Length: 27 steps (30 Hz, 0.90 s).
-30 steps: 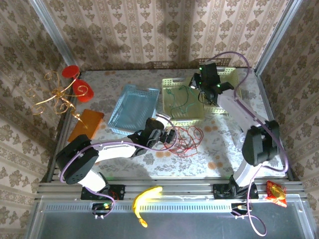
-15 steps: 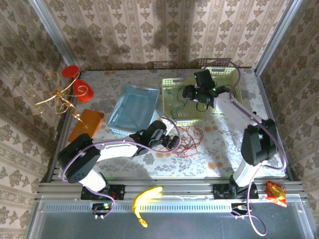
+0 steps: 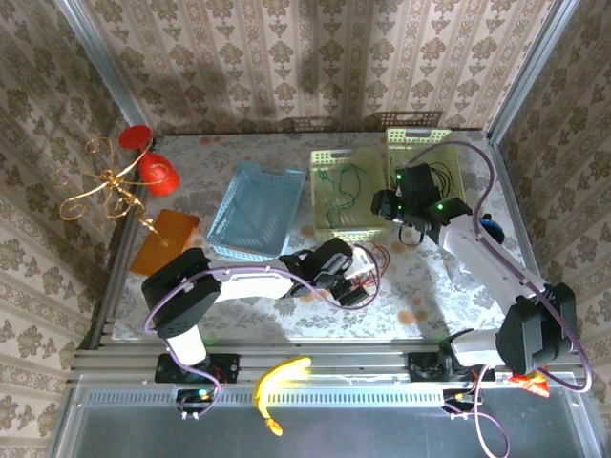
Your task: Untangle the cables
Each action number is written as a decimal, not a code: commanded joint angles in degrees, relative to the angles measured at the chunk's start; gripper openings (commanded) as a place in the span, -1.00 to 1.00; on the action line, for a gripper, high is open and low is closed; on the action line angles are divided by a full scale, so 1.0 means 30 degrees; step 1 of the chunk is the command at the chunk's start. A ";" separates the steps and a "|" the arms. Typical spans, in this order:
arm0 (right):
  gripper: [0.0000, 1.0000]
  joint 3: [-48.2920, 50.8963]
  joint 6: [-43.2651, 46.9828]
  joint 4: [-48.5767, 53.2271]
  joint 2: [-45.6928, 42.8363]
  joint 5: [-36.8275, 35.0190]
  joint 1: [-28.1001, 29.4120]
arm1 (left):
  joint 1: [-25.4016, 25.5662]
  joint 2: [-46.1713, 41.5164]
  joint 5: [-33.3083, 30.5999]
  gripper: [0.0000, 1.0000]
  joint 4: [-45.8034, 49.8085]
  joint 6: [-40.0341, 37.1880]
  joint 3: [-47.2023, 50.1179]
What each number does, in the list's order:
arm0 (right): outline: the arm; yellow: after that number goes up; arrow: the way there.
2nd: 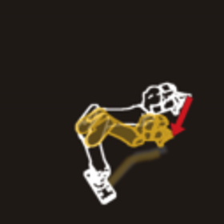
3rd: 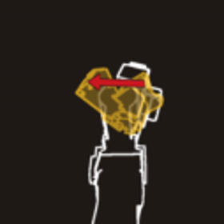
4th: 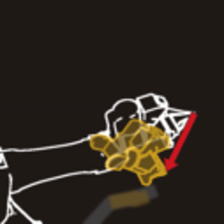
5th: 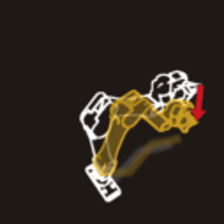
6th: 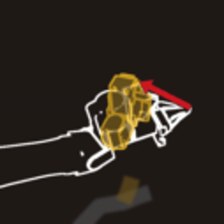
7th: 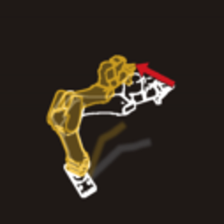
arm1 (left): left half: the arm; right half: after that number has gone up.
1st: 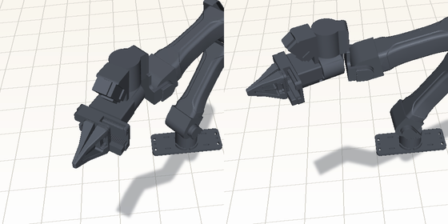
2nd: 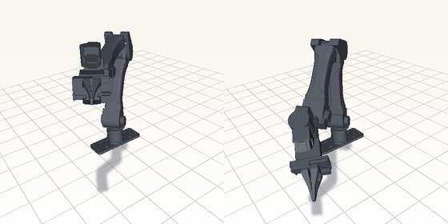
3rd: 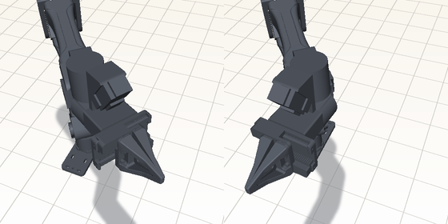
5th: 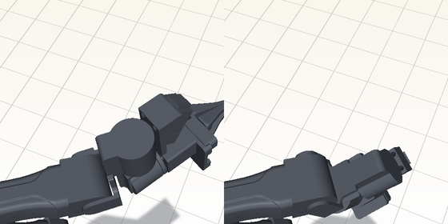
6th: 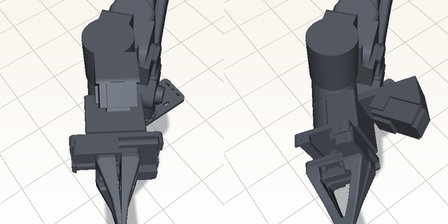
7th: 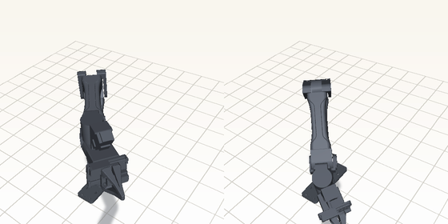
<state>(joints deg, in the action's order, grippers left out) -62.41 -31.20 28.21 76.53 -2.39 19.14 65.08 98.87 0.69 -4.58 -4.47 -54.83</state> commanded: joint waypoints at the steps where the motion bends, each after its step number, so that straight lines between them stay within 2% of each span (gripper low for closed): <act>1: -0.02 0.0514 0.0208 0.0579 -0.0862 -0.0802 0.0023 | 0.0224 0.0101 0.0015 0.92 0.1430 -0.1502 -0.0600; 8: -0.03 0.0453 0.0376 0.0727 -0.0932 -0.1044 0.0008 | 0.0254 0.0889 0.1786 0.91 0.3103 -0.3292 -0.2170; 14: -0.03 -0.0091 0.0976 0.1627 -0.0861 -0.1359 -0.0008 | 0.0251 0.1986 0.3316 0.90 0.4069 -0.3719 -0.3491; 18: -0.03 -0.0034 0.1142 0.1758 -0.0956 -0.1413 -0.0126 | 0.0355 0.3427 0.3564 0.83 0.4936 -0.3520 -0.4629; 20: -0.04 0.0029 0.1076 0.1832 -0.0969 -0.1371 -0.0220 | 0.0626 0.4195 0.3031 0.78 0.5693 -0.3733 -0.5274; 21: -0.04 0.0059 0.1056 0.1849 -0.1004 -0.1325 -0.0266 | 0.0834 0.4521 0.2534 0.69 0.6155 -0.3959 -0.5491; 24: -0.04 0.0360 0.0887 0.1695 -0.1246 -0.1312 -0.0348 | 0.1189 0.4625 0.1200 -0.19 0.6280 -0.4133 -0.5358; 27: -0.04 0.0726 0.0689 0.1512 -0.1515 -0.1280 -0.0426 | 0.1246 0.3895 -0.0046 -0.96 0.5598 -0.3970 -0.4654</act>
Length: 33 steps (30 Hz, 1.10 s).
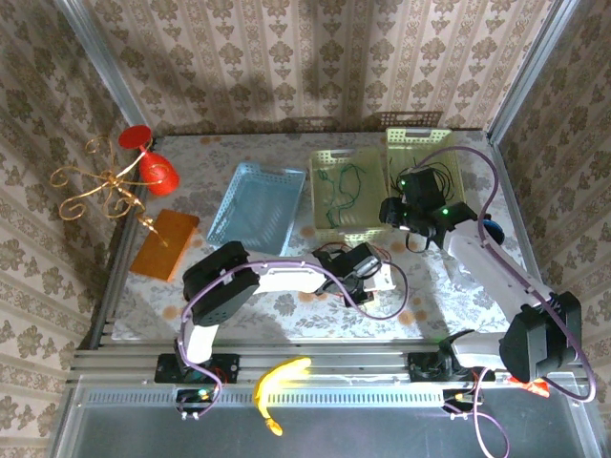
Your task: Untangle the cables
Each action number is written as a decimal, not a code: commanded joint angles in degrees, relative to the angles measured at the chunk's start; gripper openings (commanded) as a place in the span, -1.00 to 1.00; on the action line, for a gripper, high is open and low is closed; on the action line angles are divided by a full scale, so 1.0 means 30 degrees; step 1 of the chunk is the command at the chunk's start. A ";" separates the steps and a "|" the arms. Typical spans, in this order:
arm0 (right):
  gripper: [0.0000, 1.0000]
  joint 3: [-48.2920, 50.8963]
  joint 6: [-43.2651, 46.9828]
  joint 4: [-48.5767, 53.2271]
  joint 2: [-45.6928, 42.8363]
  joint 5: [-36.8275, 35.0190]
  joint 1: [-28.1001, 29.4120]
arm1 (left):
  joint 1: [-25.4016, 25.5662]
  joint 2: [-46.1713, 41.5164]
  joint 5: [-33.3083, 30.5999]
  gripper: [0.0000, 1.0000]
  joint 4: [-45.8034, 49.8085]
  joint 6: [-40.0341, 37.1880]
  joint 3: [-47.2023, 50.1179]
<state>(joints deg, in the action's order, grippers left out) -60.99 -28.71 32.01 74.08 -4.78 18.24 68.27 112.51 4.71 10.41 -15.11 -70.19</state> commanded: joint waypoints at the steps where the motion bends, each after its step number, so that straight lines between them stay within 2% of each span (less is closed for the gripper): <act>1: -0.04 0.0343 -0.0157 0.0229 -0.0768 -0.0466 -0.0121 | 0.0185 -0.1080 -0.1718 -1.00 0.0120 -0.0360 0.0829; 6: -0.04 0.0769 -0.0442 0.0063 -0.0960 -0.0575 -0.0191 | -0.0141 -0.3528 -0.2122 -1.00 -0.2034 0.0560 0.2186; 11: -0.04 0.1292 -0.1015 -0.0165 -0.1262 -0.0606 -0.0503 | -0.1186 -0.5744 -0.0440 -1.00 -0.2949 0.2380 0.2747; 12: -0.04 0.1385 -0.1142 -0.0210 -0.1330 -0.0605 -0.0613 | -0.1420 -0.6141 -0.0017 -0.96 -0.3198 0.2746 0.2934; 15: -0.05 0.1602 -0.1455 -0.0277 -0.1517 -0.0434 -0.1002 | -0.1905 -0.6944 0.1146 -0.67 -0.3545 0.3325 0.3262; 16: -0.05 0.1635 -0.1531 -0.0253 -0.1570 -0.0401 -0.1149 | -0.2055 -0.7205 0.1307 -0.65 -0.3729 0.3500 0.3377; 21: -0.06 0.1756 -0.1491 -0.0350 -0.1857 0.0004 -0.1655 | -0.3045 -0.8519 0.2340 -0.70 -0.5017 0.5007 0.3940; 26: -0.07 0.1924 -0.1490 -0.0334 -0.1959 0.0120 -0.1696 | -0.4078 -0.9828 0.3380 -1.00 -0.5852 0.6192 0.4103; 29: -0.08 0.2023 -0.1419 -0.0845 -0.1952 0.0538 -0.1690 | -0.4715 -1.0603 0.3840 -1.00 -0.6327 0.6561 0.4368; 31: -0.08 0.2152 -0.1414 -0.0972 -0.1855 0.0875 -0.1700 | -0.4713 -1.0421 0.4043 -0.99 -0.5258 0.5841 0.4020; 33: -0.08 0.2285 -0.1417 -0.0944 -0.1810 0.1056 -0.1701 | -0.4373 -0.9832 0.4071 -0.83 -0.3869 0.5003 0.3594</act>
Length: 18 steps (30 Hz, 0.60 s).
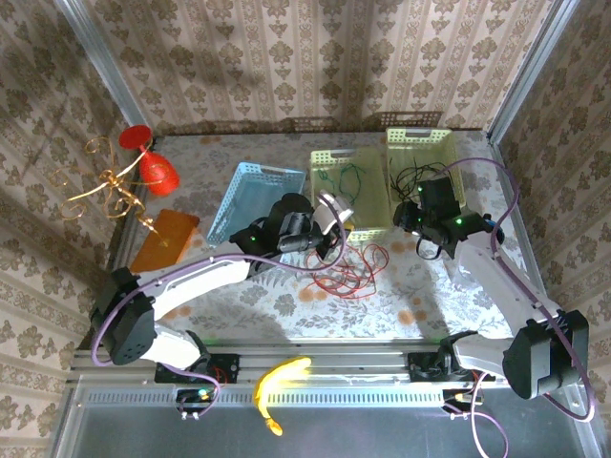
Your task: Untangle the cables
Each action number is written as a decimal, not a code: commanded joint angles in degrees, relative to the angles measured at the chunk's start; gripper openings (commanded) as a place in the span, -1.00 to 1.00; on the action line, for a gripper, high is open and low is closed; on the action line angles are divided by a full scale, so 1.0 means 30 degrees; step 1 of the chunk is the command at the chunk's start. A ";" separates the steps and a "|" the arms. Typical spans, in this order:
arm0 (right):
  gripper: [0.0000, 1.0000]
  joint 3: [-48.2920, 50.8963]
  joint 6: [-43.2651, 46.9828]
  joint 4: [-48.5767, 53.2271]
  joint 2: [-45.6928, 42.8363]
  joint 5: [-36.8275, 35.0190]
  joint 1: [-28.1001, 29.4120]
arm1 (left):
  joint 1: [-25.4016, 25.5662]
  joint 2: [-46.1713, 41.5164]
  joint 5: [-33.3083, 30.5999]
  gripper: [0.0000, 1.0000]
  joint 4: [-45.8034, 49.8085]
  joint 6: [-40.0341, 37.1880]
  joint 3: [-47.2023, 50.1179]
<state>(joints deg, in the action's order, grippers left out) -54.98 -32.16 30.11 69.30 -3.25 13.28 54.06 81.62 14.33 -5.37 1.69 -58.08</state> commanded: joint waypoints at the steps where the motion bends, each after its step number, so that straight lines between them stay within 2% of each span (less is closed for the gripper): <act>1: -0.08 0.0367 -0.0291 -0.0255 -0.0239 0.0500 -0.0039 | 0.0589 0.0883 0.0795 -0.73 0.1957 -0.1015 -0.0590; 3: -0.08 0.0567 -0.0323 -0.0110 -0.0422 0.0192 -0.0034 | 0.1434 0.1778 0.0369 -0.44 0.3024 -0.2078 -0.0919; 9: -0.07 0.1011 -0.0357 0.0101 -0.0980 -0.0370 -0.0353 | 0.4484 0.5281 -0.3059 0.10 0.4743 -0.6274 -0.1150; 13: -0.07 0.0896 -0.0050 0.0701 -0.0841 -0.0273 -0.0647 | 0.5094 0.7010 -0.3855 0.30 0.5097 -0.6921 -0.1335; 18: -0.08 0.0779 0.0115 0.0775 -0.0863 -0.0120 -0.0866 | 0.5036 0.7290 -0.3502 0.29 0.4773 -0.7195 -0.1219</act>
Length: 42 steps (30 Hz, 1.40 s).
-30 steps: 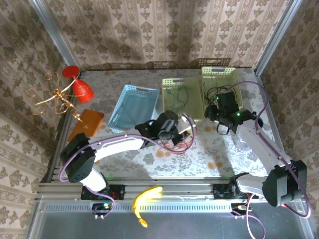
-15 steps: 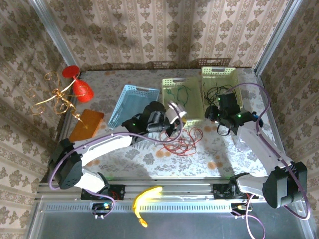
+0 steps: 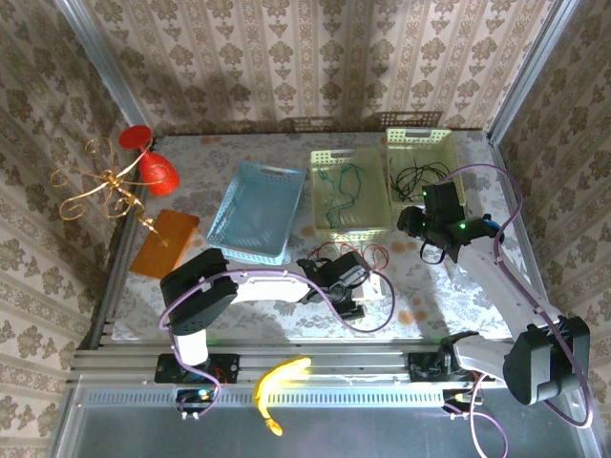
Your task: Untangle the cables
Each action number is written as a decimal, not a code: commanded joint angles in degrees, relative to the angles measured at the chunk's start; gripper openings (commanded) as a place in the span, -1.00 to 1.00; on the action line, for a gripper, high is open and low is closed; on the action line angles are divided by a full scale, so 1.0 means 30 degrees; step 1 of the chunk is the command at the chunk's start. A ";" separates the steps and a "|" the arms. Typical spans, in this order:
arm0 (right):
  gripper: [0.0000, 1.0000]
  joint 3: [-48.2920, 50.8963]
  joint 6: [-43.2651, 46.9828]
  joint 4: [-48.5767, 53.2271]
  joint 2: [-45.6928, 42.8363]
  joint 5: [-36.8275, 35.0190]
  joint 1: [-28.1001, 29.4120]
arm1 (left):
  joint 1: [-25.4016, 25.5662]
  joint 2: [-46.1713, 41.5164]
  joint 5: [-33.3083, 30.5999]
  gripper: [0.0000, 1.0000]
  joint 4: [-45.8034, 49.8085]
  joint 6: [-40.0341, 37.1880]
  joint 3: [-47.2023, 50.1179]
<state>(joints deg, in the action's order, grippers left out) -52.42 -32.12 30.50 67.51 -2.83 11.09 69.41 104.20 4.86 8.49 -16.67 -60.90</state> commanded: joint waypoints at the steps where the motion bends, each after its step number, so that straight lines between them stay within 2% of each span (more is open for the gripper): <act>1: -0.07 -0.0050 0.0101 0.0643 -0.0291 -0.0221 -0.0153 | -0.0101 -0.0093 -0.0361 0.24 0.0240 -0.1095 -0.0345; 2: -0.08 -0.0030 0.0101 0.0618 -0.0295 -0.0199 -0.0203 | -0.0130 0.0045 -0.0443 0.20 0.0246 -0.1077 -0.0426; 3: -0.08 0.0010 0.0079 0.0589 -0.0309 -0.0126 -0.0190 | -0.0137 0.0168 -0.0453 0.08 0.0302 -0.1066 -0.0495; 6: -0.08 0.0173 0.0075 0.0497 -0.0288 -0.0051 -0.0247 | -0.0218 0.0391 -0.0449 -0.71 0.0107 -0.0920 -0.0527; 7: -0.08 0.0228 0.0045 0.0476 -0.0268 -0.0038 -0.0270 | -0.0225 0.0443 -0.0486 -0.92 0.0074 -0.0889 -0.0528; 8: -0.08 0.0291 0.0013 0.0467 -0.0266 -0.0007 -0.0274 | -0.0222 0.0411 -0.0679 -1.00 -0.0028 -0.0843 -0.0554; 14: -0.08 0.0485 -0.0046 0.0350 -0.0361 -0.0059 -0.0386 | -0.0879 -0.2000 -0.2101 -1.00 -0.2740 0.0332 0.0173; 18: -0.07 0.0512 -0.0104 0.0290 -0.0383 -0.0112 -0.0506 | -0.2575 -0.4481 0.0071 -1.00 -0.5525 0.3434 0.0795; 22: -0.07 0.0548 -0.0133 0.0241 -0.0326 -0.0111 -0.0532 | -0.3771 -0.6027 0.1981 -1.00 -0.7015 0.5611 0.0669; 27: -0.08 0.0716 -0.0360 0.0153 -0.0311 -0.0008 -0.0524 | -0.5041 -0.7572 0.2443 -1.00 -0.8899 0.7190 0.0832; 34: -0.09 0.0885 -0.0516 0.0174 -0.0474 0.0006 -0.0526 | -0.6601 -0.9122 0.3105 -1.00 -1.0032 0.7926 -0.0157; 39: -0.09 0.0922 -0.0537 0.0174 -0.0590 -0.0008 -0.0544 | -0.8512 -1.0773 0.3234 -1.00 -1.1929 0.9701 0.0003; 42: -0.09 0.0966 -0.0544 0.0175 -0.0617 -0.0050 -0.0533 | -0.9602 -1.1717 0.3616 -1.00 -1.1897 1.0216 -0.0280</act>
<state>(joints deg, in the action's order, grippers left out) -50.28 -33.19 30.41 66.78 -2.76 9.87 42.98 72.34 13.74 -22.85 10.00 -59.13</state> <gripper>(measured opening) 0.456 0.054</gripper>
